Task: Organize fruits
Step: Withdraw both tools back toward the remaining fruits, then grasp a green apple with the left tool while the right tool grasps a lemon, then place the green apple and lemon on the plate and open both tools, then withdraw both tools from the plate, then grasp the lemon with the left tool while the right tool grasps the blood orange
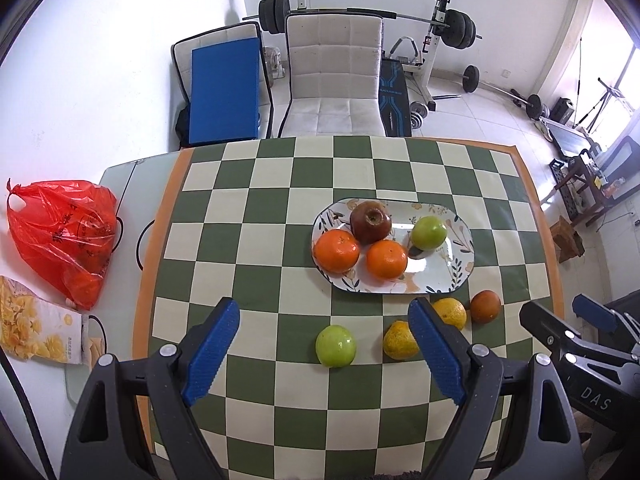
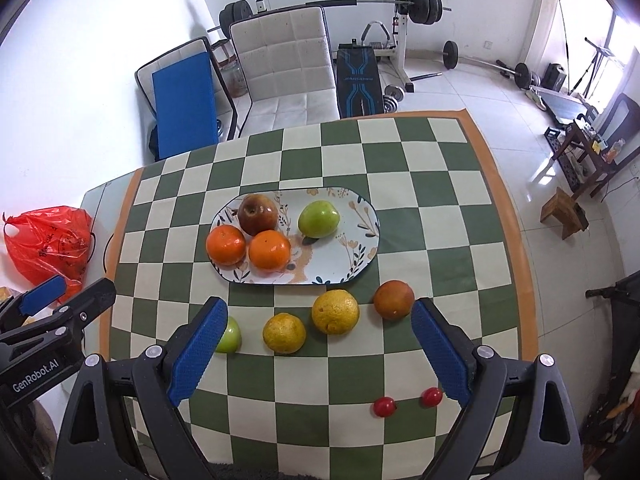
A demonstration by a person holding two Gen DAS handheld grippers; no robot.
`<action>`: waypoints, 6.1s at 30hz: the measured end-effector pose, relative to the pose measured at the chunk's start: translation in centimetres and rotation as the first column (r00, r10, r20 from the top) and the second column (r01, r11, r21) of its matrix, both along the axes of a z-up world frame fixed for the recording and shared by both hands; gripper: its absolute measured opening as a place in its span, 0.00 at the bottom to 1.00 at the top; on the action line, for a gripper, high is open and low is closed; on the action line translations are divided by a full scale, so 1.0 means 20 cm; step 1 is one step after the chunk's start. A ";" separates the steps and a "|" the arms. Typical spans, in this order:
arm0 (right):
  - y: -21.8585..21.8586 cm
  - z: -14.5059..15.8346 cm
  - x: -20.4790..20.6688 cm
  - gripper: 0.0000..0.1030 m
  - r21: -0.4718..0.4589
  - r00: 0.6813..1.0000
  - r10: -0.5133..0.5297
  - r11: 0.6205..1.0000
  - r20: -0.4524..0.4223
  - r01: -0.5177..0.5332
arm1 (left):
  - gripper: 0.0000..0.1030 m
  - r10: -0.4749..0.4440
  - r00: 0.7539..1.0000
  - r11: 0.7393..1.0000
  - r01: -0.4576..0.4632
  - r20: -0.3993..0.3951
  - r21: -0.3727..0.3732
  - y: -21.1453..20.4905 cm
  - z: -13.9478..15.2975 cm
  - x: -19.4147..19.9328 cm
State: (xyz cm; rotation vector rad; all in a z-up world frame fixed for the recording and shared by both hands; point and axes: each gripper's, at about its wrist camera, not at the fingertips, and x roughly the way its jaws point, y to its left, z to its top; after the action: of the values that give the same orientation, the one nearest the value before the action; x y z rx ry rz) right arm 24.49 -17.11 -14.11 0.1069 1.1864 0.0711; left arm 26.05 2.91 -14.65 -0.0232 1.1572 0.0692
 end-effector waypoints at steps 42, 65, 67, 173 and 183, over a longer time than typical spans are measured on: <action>0.05 -1.29 -0.09 0.60 0.158 0.877 0.025 0.986 -0.480 0.058 | 0.52 -0.044 0.847 0.997 0.000 -0.530 -0.082 -0.07 -1.18 0.11; -0.09 -1.13 -0.04 0.60 0.339 0.890 0.035 0.931 -0.454 0.136 | 0.52 -0.082 0.900 0.973 -0.021 -0.429 -0.231 -0.24 -0.77 0.06; -0.18 -1.02 0.04 0.60 0.393 0.907 0.012 0.904 -0.422 0.171 | 0.52 -0.091 0.909 0.958 -0.032 -0.407 -0.284 -0.27 -0.69 0.18; -0.38 -0.12 0.08 0.93 0.062 0.999 -0.051 0.997 -0.013 0.051 | 1.00 -0.044 0.996 0.997 0.049 -0.081 0.062 -0.36 -0.19 0.13; -0.58 -1.02 0.33 0.89 0.204 0.924 -0.154 0.950 -0.350 0.236 | 1.00 -0.021 0.928 1.000 0.017 -0.373 -0.012 -0.52 -0.72 0.26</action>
State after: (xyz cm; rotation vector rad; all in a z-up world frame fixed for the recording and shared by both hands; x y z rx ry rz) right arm 30.99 -28.67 -34.42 0.4694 1.4936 0.0207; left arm 31.24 -7.49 -29.15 -0.0067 1.5395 0.0525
